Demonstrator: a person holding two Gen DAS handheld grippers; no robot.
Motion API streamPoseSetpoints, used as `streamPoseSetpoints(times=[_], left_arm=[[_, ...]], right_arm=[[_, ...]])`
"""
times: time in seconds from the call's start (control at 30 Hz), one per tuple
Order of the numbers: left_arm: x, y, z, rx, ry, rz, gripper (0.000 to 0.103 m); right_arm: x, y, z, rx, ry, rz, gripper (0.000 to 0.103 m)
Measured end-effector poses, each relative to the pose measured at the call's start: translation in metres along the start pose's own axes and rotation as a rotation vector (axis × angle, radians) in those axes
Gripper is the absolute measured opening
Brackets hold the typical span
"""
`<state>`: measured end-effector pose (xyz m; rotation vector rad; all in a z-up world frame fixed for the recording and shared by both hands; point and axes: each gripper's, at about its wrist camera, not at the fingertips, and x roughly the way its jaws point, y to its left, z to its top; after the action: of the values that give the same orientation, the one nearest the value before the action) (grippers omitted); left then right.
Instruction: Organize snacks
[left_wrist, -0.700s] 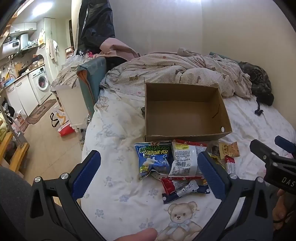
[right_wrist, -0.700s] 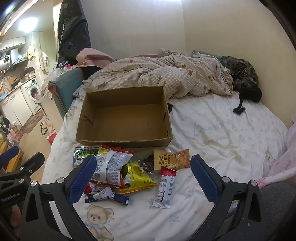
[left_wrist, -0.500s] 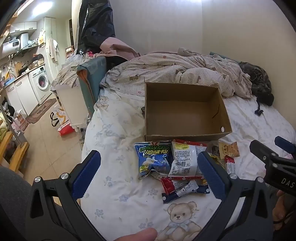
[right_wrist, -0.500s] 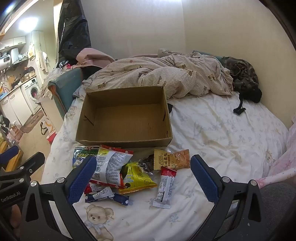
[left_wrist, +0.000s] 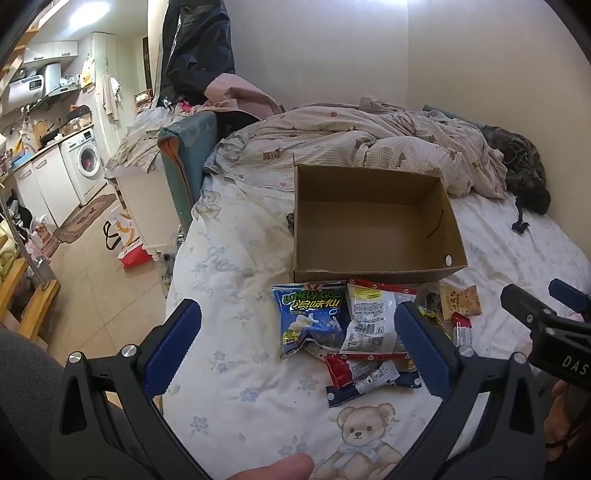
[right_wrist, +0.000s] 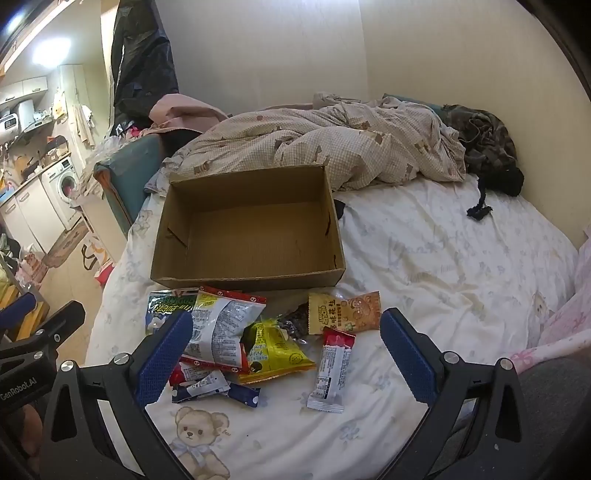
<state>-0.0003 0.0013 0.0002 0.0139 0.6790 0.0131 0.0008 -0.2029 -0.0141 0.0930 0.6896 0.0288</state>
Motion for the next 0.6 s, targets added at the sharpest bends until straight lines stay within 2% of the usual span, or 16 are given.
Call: streamPoseSetpoints(times=[0.6], left_arm=[[0.0008,0.0012,0.001,-0.004,0.0,-0.005,0.103]], right_arm=[[0.0021,-0.0022,-0.0012,0.006,-0.002,-0.001,0.103]])
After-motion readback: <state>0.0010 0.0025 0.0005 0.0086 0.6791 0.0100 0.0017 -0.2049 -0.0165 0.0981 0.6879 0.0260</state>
